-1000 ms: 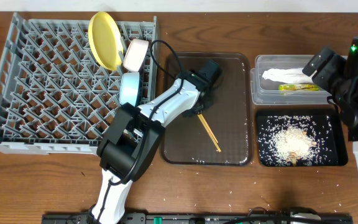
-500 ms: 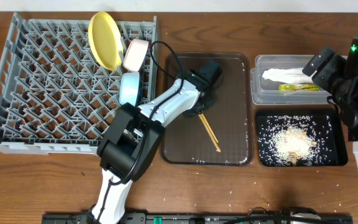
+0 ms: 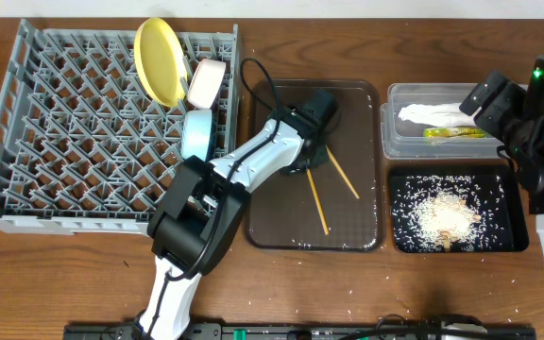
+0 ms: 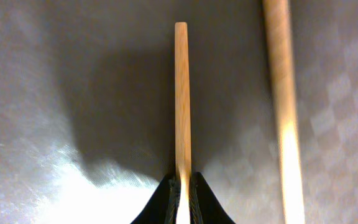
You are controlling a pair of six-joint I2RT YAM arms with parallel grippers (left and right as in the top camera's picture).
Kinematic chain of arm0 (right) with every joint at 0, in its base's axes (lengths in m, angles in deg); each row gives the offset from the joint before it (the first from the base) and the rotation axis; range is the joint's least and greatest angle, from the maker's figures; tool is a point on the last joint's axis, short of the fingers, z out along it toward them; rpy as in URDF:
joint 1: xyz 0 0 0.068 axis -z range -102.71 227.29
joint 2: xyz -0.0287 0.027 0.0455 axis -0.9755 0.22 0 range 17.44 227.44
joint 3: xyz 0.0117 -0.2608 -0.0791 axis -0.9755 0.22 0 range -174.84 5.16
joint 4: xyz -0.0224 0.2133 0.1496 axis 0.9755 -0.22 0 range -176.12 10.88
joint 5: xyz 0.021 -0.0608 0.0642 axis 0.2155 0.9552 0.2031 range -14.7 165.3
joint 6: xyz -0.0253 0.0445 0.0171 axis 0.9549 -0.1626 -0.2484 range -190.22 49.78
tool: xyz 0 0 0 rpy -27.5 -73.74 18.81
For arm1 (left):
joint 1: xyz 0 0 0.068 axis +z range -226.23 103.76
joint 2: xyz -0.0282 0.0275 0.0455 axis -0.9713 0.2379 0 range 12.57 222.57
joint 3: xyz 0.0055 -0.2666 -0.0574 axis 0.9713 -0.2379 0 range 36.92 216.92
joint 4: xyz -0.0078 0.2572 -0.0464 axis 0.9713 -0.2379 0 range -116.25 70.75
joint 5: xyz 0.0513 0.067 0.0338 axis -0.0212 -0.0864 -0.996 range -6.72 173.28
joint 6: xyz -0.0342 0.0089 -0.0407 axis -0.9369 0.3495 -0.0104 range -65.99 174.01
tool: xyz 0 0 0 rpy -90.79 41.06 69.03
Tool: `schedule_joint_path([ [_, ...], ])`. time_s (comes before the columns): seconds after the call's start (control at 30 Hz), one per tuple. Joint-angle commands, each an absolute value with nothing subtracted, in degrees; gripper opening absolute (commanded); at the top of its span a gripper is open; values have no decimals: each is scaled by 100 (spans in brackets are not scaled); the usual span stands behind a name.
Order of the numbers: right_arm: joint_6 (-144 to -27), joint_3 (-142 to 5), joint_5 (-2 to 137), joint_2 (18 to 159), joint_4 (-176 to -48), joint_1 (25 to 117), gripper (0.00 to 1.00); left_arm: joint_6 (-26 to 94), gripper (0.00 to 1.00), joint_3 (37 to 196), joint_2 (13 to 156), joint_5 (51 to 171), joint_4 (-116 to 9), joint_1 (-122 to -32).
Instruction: Sort waste into correct bins and load items into the dishwasher
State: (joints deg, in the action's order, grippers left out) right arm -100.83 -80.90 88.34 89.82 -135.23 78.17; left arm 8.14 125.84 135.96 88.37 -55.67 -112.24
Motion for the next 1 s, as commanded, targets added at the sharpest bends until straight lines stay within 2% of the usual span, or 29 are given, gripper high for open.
schedule_joint_path([
  [0.0,-10147,-8092,8854,8995,-13532,7839,99,1247,8,12722,13683,9121,-5764,-11148],
  [0.2,-10147,-8092,8854,8995,-13534,7839,99,1347,7,12737,13637,9387,-5926,-11056],
  [0.47,-10147,-8092,8854,8995,-13534,7839,99,2617,8,12923,12684,9755,-6308,-10750],
  [0.6,-10147,-8092,8854,8995,-13532,7839,99,3144,8,12921,11867,9365,-6752,-10449],
  [0.87,-10147,-8092,8854,8995,-13532,7839,99,4195,8,12921,10564,7733,-7722,-9662],
  [0.97,-10147,-8092,8854,8995,-13532,7839,99,4322,7,12921,10383,7741,-7792,-9445],
])
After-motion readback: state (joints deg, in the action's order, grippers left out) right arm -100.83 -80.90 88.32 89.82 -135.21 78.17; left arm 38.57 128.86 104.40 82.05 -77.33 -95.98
